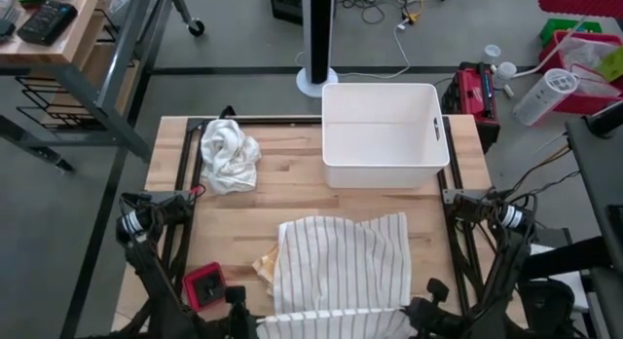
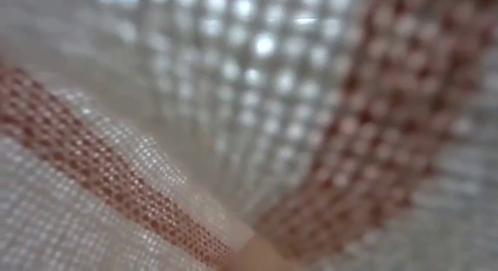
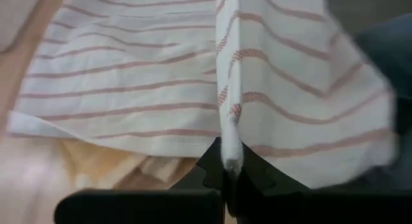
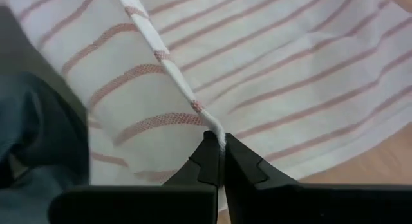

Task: Fold towel
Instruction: Fold the white kitchen towel

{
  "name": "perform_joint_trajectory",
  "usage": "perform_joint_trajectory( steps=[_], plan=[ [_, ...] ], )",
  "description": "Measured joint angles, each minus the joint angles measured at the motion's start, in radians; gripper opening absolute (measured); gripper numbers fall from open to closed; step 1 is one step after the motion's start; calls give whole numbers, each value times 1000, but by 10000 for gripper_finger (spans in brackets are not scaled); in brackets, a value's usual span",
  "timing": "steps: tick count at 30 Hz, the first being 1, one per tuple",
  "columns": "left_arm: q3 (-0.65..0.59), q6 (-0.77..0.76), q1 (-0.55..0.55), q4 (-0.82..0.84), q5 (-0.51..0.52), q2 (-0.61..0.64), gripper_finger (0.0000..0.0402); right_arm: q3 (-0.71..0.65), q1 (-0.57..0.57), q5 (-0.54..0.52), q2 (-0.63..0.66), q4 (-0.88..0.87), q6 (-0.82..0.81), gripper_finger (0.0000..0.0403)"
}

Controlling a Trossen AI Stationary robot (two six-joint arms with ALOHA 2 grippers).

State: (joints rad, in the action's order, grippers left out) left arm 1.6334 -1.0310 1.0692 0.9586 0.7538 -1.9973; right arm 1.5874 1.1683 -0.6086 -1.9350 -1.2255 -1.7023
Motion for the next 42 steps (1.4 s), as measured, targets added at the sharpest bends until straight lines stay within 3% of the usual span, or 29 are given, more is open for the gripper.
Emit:
perform_joint_trajectory(
  steps=[6, 9, 18, 30, 35, 42],
  plan=[
    [-51, -5, -50, 109, 137, 42, 0, -3, -40, 1, 11, -201, -31, 0],
    [-64, -10, -86, 211, 155, 68, 0, -3, -67, -5, 30, -335, -52, 0],
    [-193, -37, -205, 411, 152, 179, 0, -60, -201, -126, 120, -344, 121, 0],
    [-432, -51, -338, 357, 167, 343, 0, -265, -405, -142, 239, -336, 257, 0],
    [-500, -41, -364, 226, 154, 368, 4, -348, -437, -128, 271, -322, 251, 6],
    [-541, 11, -414, 125, 28, 385, 66, -365, -442, -67, 284, -328, 264, 98]
  ],
)
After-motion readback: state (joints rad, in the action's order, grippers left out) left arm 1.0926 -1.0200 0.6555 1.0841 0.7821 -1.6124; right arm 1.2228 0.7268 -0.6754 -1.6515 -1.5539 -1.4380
